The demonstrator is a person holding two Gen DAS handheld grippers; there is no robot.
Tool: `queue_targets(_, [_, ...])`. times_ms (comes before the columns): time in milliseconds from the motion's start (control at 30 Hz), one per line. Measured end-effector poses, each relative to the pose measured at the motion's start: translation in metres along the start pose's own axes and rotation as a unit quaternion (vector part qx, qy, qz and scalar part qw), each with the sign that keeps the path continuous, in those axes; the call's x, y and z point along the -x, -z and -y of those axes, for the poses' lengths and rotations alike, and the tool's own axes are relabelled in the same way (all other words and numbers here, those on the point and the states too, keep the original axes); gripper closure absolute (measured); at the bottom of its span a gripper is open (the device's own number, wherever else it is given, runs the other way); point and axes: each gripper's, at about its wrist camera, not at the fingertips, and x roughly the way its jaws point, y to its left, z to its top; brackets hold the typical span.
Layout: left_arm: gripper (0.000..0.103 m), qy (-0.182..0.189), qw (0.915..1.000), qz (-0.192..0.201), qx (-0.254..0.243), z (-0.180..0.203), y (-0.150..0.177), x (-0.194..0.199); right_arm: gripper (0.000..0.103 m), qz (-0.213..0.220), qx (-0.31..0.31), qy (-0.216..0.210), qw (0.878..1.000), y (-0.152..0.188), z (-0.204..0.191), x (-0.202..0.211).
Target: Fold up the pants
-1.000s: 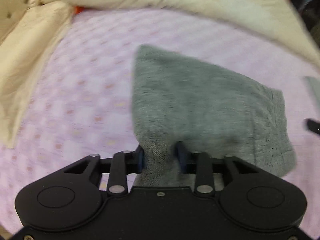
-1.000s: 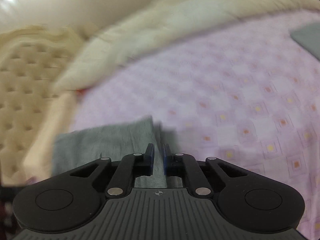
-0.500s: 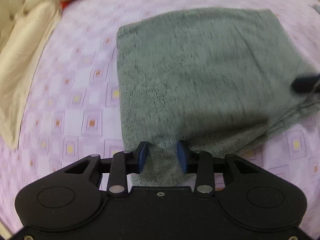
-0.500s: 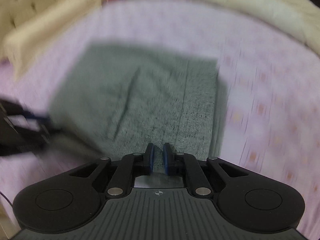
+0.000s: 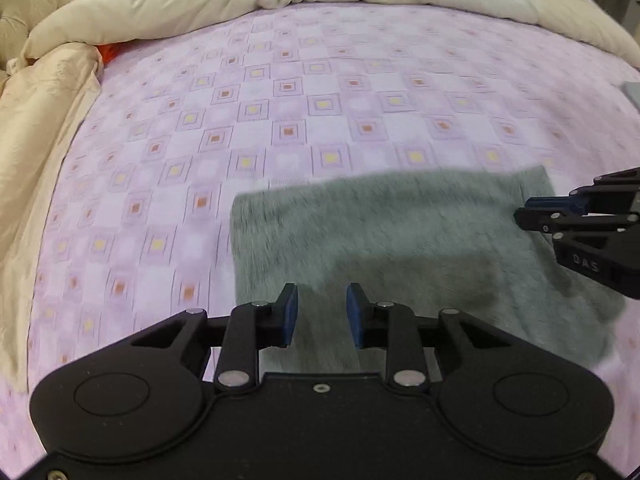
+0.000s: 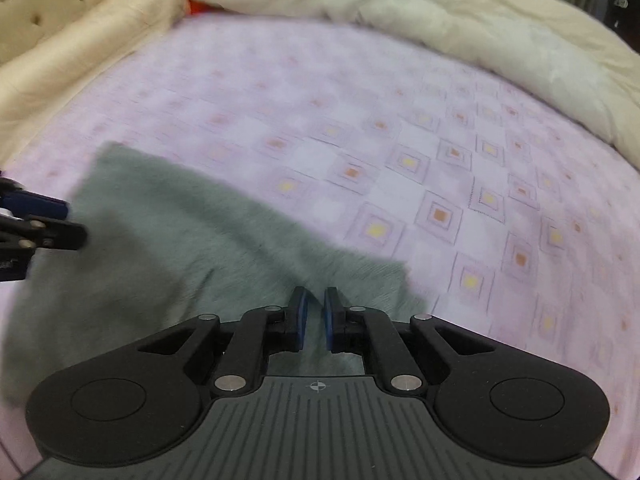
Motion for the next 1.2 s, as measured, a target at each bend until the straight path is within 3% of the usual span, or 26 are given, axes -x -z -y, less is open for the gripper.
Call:
queue_targets(200, [0.064, 0.008, 0.9994, -0.031, -0.011, -0.003, -0.013, -0.038, 0.087, -0.03, -0.025, -0.013, 0.999, -0.021, 0.016, -0.033])
queue_targets(367, [0.064, 0.027, 0.9993, -0.025, 0.002, -0.009, -0.009, -0.038, 0.087, -0.009, -0.032, -0.023, 0.999, -0.009, 0.02, -0.033])
queue_targets(567, [0.062, 0.034, 0.9968, -0.004, 0.072, -0.048, -0.022, -0.028, 0.087, -0.006, -0.05, -0.045, 0.998, -0.01, 0.031, -0.027])
queue_targets(633, [0.059, 0.024, 0.9964, -0.014, 0.08, -0.061, -0.03, -0.039, 0.086, -0.004, -0.051, -0.043, 0.998, -0.01, 0.031, -0.022])
queue_targets(667, [0.053, 0.014, 0.9967, -0.021, 0.078, -0.066, -0.035, -0.047, 0.086, -0.001, -0.054, -0.04, 0.998, -0.01, 0.031, -0.018])
queue_targets(767, [0.046, 0.018, 0.9949, -0.034, 0.093, -0.079, -0.044, -0.063, 0.087, 0.042, -0.032, -0.02, 0.998, -0.015, 0.023, 0.003])
queue_targets(867, [0.047, 0.007, 0.9946, -0.039, 0.096, -0.081, -0.049, -0.068, 0.087, 0.082, -0.008, -0.051, 0.995, -0.004, 0.009, 0.036])
queue_targets(1000, [0.048, -0.01, 0.9964, -0.043, 0.073, -0.072, -0.046, -0.072, 0.086, 0.07, 0.01, -0.091, 0.993, 0.034, -0.009, 0.063])
queue_targets(1067, [0.047, -0.018, 0.996, -0.033, 0.081, -0.073, -0.043, -0.059, 0.086, 0.036, -0.003, -0.075, 0.997, 0.057, -0.005, 0.065])
queue_targets(1133, [0.047, -0.022, 0.9949, -0.022, 0.096, -0.075, -0.041, -0.045, 0.086, -0.009, -0.036, -0.025, 0.999, 0.076, 0.006, 0.062])
queue_targets(1200, [0.047, -0.026, 0.9944, -0.005, 0.103, -0.074, -0.035, -0.018, 0.084, -0.024, -0.1, 0.023, 0.994, 0.091, 0.027, 0.069])
